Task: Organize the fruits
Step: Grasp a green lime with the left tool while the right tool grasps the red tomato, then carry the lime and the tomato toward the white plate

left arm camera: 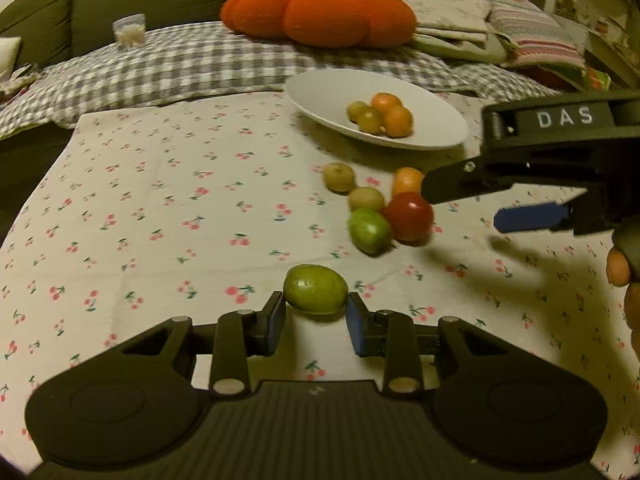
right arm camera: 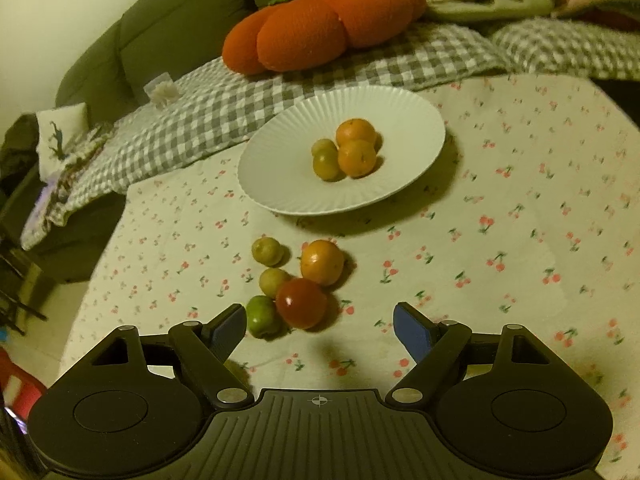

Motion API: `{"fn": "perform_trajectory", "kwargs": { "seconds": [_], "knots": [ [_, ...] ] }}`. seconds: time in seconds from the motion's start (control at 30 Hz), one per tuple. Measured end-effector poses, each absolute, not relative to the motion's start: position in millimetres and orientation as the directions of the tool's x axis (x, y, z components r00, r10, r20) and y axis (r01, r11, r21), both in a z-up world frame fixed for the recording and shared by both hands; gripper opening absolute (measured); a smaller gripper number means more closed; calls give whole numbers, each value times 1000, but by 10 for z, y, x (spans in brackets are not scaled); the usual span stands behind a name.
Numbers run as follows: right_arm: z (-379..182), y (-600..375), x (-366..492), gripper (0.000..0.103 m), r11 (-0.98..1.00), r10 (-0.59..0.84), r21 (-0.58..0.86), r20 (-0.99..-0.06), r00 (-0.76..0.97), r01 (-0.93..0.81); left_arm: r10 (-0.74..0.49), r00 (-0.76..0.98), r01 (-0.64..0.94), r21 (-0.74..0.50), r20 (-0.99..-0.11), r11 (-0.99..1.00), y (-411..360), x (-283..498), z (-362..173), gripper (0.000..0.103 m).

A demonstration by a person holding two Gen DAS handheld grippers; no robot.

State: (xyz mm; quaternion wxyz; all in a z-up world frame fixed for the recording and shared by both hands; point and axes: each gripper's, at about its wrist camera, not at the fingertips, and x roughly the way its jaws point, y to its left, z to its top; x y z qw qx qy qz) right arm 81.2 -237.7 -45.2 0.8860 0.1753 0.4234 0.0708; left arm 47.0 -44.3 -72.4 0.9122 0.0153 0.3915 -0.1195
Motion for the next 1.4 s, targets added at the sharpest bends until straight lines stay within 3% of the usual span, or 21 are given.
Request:
{"fn": "perform_trajectory", "kwargs": {
  "seconds": [0.27,0.37,0.53,0.7,1.4],
  "knots": [
    [-561,-2333,925,78,893,320,447,-711,626,51,-211,667,213,-89,-714,973,-368,496,-695,31],
    [-615,-2292,997,69,894,304,441,-717,627,71,-210,663,210,-91,-719,974,-354,501,-699,31],
    [-746,-2269,1080,45,888,287,445,-737,612,120,-206,657,196,-99,-725,976,-323,520,-707,31],
    [-750,-2231,1108,34,890,283,440,-733,618,115,-213,657,196,-109,-723,974,-327,534,-698,31],
    [-469,-2326,921,34,898,261,429,-700,665,98,-214,683,174,-129,-698,976,-283,600,-567,31]
  ]
}}
